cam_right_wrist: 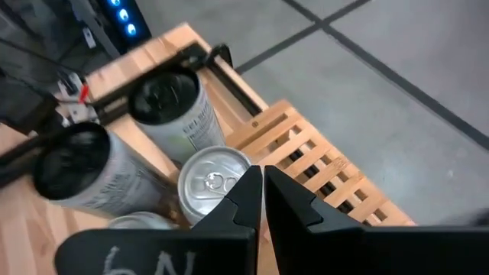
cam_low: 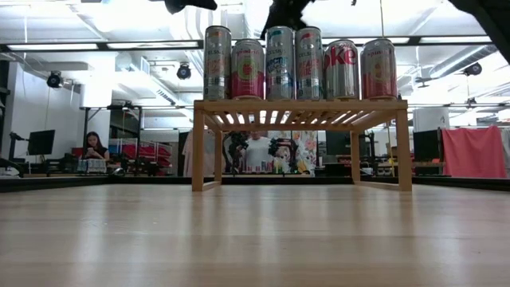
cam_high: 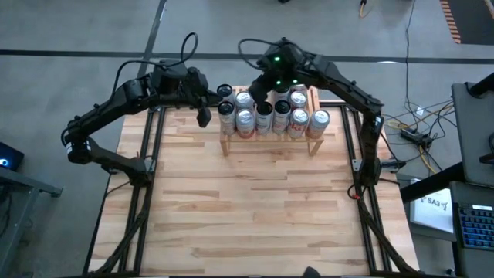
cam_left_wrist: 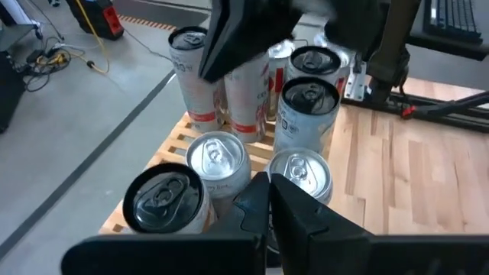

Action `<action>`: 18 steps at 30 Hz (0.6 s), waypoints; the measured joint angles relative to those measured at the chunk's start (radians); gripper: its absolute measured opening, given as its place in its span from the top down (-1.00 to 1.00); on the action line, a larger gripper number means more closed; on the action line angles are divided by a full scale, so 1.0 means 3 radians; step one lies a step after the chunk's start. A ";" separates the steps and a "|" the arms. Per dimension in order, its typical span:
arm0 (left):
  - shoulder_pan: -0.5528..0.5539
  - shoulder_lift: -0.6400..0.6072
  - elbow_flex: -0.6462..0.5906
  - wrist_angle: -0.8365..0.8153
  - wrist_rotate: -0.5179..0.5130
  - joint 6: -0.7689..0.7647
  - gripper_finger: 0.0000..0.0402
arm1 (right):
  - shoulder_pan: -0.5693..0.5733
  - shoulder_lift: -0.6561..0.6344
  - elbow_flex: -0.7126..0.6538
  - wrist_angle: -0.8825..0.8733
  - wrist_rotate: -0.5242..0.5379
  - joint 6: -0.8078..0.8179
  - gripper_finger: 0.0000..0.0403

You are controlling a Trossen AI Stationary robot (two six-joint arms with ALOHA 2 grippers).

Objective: Place canned beverage on shelf
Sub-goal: Adjust the blue soda can on the shelf

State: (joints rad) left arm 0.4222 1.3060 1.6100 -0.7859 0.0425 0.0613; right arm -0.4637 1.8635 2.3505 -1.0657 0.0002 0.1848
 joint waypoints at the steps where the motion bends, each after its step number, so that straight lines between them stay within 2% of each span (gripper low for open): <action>1: 0.0004 0.0000 0.0021 -0.0002 -0.0001 -0.0004 1.00 | -0.0004 -0.0047 0.0000 0.0001 -0.0001 0.0003 0.96; 9: 0.0011 -0.0004 0.0184 0.0005 -0.0025 -0.0013 1.00 | -0.0114 -0.0400 0.0000 -0.0102 0.0003 0.0136 0.96; 18: 0.0011 -0.0004 0.0216 0.0249 -0.0027 -0.0072 1.00 | -0.0192 -0.0718 0.0000 -0.0614 0.0008 0.0203 0.95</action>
State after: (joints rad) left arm 0.4255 1.3048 1.6749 -0.7112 0.0345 0.0396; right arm -0.5213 1.6480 2.3505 -1.2498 0.0025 0.2457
